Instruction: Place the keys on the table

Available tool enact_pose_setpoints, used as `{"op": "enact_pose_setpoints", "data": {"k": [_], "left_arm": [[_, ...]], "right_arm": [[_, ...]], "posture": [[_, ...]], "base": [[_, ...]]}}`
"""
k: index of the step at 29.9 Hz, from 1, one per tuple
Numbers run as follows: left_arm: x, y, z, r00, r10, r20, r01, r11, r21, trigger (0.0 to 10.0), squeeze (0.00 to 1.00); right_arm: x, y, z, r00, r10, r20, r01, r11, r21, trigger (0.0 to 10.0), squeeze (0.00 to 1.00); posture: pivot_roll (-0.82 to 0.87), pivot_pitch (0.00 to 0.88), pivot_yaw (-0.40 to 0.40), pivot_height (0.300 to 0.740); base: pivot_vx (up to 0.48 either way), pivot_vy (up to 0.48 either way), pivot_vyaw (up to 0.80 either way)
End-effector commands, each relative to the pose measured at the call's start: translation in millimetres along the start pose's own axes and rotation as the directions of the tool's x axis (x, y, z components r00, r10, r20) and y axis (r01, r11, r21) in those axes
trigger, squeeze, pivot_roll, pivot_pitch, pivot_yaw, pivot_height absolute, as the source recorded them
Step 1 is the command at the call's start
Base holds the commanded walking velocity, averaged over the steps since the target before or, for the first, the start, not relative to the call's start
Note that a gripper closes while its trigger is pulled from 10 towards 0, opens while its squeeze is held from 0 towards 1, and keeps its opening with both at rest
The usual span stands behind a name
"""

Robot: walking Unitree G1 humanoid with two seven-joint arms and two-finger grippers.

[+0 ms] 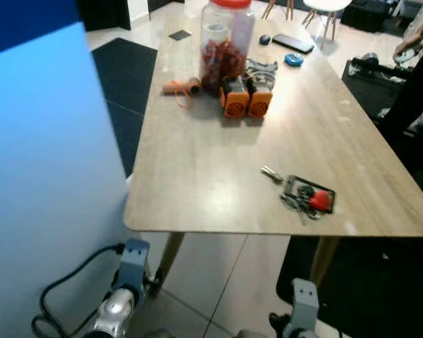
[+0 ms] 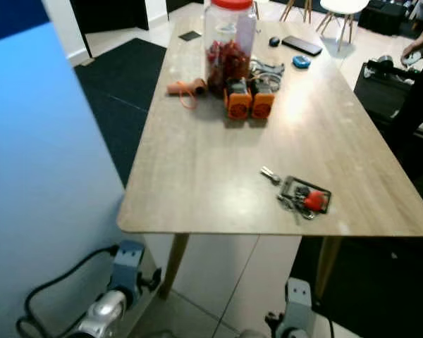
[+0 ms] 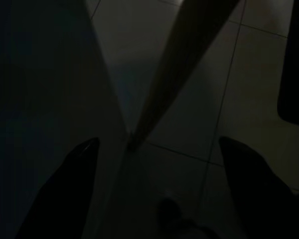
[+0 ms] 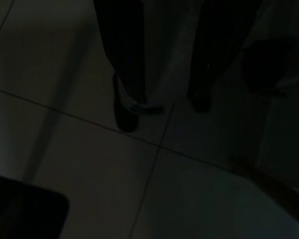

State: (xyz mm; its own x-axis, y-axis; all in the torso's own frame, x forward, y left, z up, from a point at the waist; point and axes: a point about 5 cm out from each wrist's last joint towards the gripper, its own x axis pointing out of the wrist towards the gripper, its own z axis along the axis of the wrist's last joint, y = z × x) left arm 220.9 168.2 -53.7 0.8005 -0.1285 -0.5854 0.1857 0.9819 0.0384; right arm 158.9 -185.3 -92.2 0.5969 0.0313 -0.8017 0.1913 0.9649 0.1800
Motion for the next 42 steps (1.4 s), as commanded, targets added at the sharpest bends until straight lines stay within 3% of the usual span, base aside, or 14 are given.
{"op": "enact_pose_setpoints", "data": {"k": [1,20,42], "left_arm": [[-1.4,2.4,-2.3,1.0,0.014,-0.004,-0.014,1.0,-0.009,10.0,0.0],[-2.3,3.6,-3.9,1.0,0.02,-0.006,-0.02,1.0,-0.011,10.0,0.0],[-0.6,3.3,-3.5,0.999,0.02,-0.027,-0.02,1.0,-0.012,10.0,0.0]], "right_arm": [[-2.2,-8.1,-2.8,1.0,-0.023,-0.009,0.023,1.0,-0.004,10.0,0.0],[-2.8,-9.0,-5.2,1.0,-0.024,-0.019,0.024,1.0,-0.005,10.0,0.0],[-3.9,-10.3,-6.9,1.0,-0.015,-0.01,0.015,1.0,0.027,10.0,0.0]], "posture": [[0.05,0.08,-0.015,0.74],[0.05,0.079,-0.014,0.74],[0.05,0.078,-0.009,0.74]], "base": [[0.0,-0.48,0.0],[0.0,-0.478,0.0],[0.0,0.0,0.0]]}}
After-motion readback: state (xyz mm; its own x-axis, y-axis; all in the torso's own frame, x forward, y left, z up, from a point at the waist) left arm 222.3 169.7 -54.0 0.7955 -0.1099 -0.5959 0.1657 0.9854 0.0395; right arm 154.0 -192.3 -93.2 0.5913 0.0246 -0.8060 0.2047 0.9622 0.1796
